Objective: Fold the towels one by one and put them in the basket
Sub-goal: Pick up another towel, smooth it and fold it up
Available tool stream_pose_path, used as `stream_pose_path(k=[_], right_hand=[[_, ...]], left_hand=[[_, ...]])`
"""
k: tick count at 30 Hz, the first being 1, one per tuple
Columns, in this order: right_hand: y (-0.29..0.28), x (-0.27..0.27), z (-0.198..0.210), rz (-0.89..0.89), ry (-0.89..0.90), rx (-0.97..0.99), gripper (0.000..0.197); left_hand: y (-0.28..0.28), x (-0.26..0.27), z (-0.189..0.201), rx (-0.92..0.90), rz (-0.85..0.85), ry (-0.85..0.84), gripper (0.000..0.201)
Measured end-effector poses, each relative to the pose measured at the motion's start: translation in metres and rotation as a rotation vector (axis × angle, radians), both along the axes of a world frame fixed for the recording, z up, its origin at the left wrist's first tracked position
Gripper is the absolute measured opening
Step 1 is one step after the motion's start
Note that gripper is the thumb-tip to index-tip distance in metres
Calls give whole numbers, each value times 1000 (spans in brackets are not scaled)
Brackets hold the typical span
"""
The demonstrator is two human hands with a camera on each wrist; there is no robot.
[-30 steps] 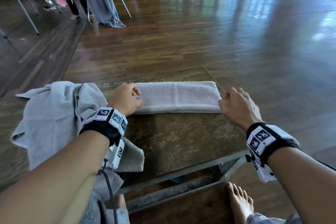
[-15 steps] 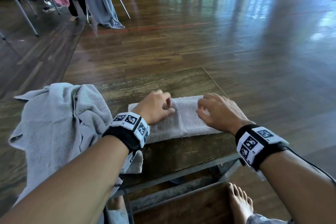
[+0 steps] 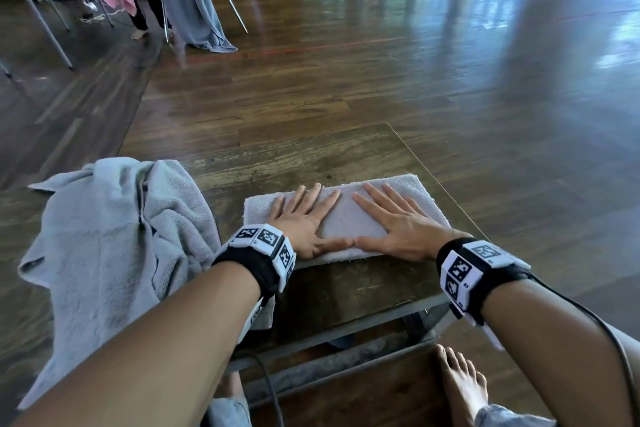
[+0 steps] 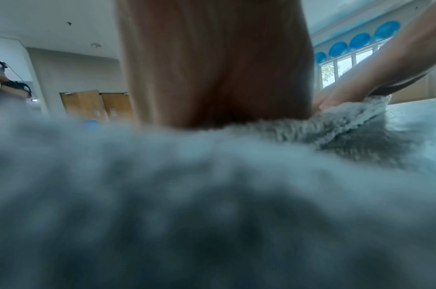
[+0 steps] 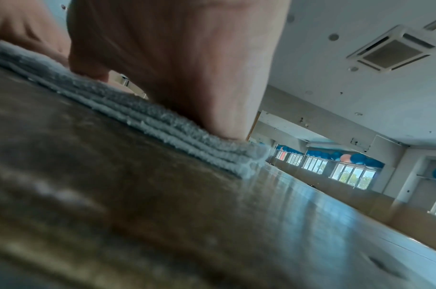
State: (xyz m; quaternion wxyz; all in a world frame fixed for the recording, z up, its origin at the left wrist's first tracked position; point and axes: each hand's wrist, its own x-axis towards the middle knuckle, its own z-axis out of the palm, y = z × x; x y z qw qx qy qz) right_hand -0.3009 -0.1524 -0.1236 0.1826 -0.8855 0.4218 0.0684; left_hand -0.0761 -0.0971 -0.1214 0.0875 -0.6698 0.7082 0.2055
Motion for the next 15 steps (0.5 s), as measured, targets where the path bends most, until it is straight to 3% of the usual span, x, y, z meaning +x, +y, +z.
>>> stream_pose_path(k=[5, 9, 15], right_hand=[[-6, -6, -1, -66, 10, 19, 113], [-9, -12, -2, -146, 10, 8, 132], [-11, -27, -6, -216, 0, -18, 134]], left_hand=[[2, 12, 2, 14, -10, 34, 130], [9, 18, 1, -3, 33, 46, 138], [18, 32, 0, -7, 62, 76, 139]])
